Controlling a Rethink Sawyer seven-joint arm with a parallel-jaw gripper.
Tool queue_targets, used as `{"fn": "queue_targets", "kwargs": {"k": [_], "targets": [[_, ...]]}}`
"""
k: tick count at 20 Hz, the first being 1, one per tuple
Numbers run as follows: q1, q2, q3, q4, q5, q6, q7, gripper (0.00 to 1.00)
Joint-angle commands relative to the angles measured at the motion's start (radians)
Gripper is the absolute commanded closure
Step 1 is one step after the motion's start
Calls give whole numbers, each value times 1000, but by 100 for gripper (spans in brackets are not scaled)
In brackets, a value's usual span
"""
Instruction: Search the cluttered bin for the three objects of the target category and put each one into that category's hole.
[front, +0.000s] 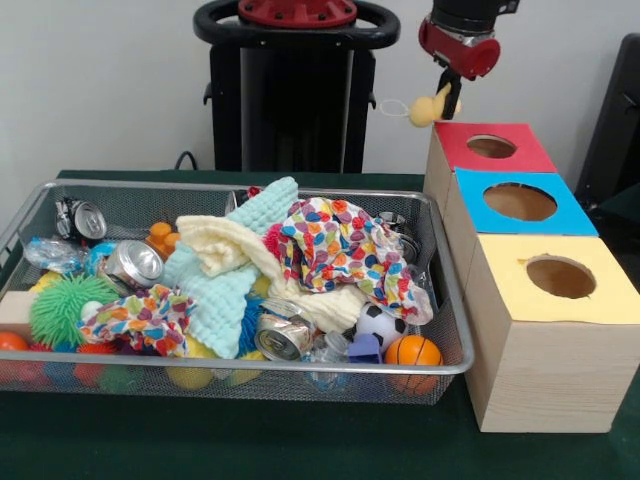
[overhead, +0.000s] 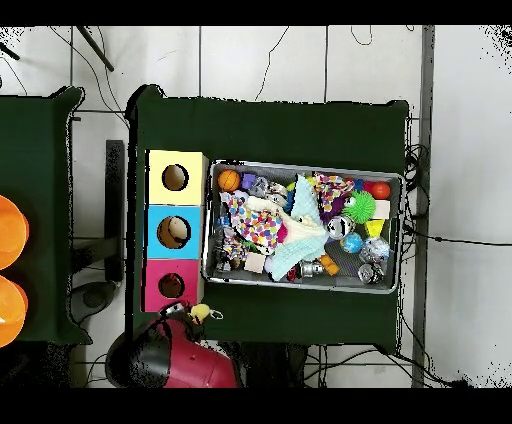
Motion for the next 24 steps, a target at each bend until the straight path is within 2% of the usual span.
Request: {"fn": "queue_targets", "kwargs": {"k": [1,8,14,20,24], "targets": [[38,12,22,-23,130,72,338,100],[96,77,50,-68,210,38,397,100],[157,110,18,-113,247,70,440,100],[187,131,-3,-149,261,99,468,100],[213,127,-43,-182,244,165,503,100]]}}
